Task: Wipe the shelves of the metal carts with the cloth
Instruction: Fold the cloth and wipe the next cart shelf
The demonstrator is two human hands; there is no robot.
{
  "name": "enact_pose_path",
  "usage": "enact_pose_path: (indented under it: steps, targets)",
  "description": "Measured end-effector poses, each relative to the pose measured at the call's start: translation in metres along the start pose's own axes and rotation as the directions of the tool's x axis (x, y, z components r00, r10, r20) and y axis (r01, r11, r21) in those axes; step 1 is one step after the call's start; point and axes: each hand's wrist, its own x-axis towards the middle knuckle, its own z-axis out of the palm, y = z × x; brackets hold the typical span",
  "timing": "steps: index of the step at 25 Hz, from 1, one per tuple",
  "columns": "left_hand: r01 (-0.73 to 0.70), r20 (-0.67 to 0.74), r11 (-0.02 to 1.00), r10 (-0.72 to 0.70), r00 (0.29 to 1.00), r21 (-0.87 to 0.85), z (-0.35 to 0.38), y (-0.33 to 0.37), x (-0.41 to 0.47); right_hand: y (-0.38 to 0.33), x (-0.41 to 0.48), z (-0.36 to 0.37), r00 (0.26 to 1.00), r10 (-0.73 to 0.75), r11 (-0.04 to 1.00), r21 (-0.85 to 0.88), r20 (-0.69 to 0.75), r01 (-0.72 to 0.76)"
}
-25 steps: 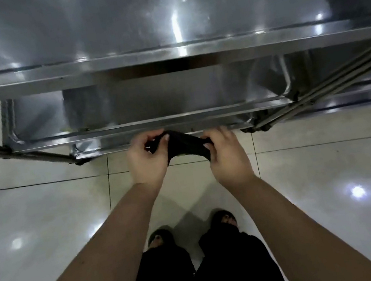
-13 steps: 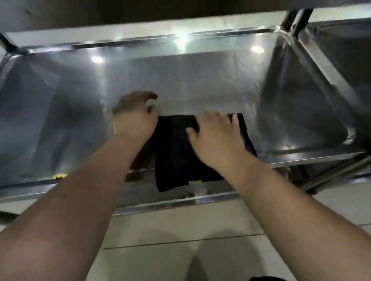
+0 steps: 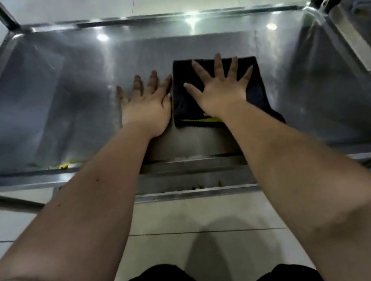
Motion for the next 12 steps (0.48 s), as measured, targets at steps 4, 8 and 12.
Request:
enact_pose_path:
  steps: [4,8,12]
  targets:
    - [0.012,0.004,1.0,-0.012,1.0,-0.021,0.003,-0.002,-0.005,0.015,-0.047,0.015,0.996,-0.08,0.997,-0.024,-0.033,0.079]
    - [0.008,-0.002,0.999,-0.008,1.0,-0.041,0.001,0.0,-0.005,0.101,-0.094,0.018,0.997,0.021,1.0,-0.015,-0.072,-0.022]
    - [-0.029,0.051,0.999,0.028,0.998,0.022,-0.002,-0.003,-0.006,0.137,-0.093,0.01,0.964,0.266,0.964,0.014,0.0,-0.266]
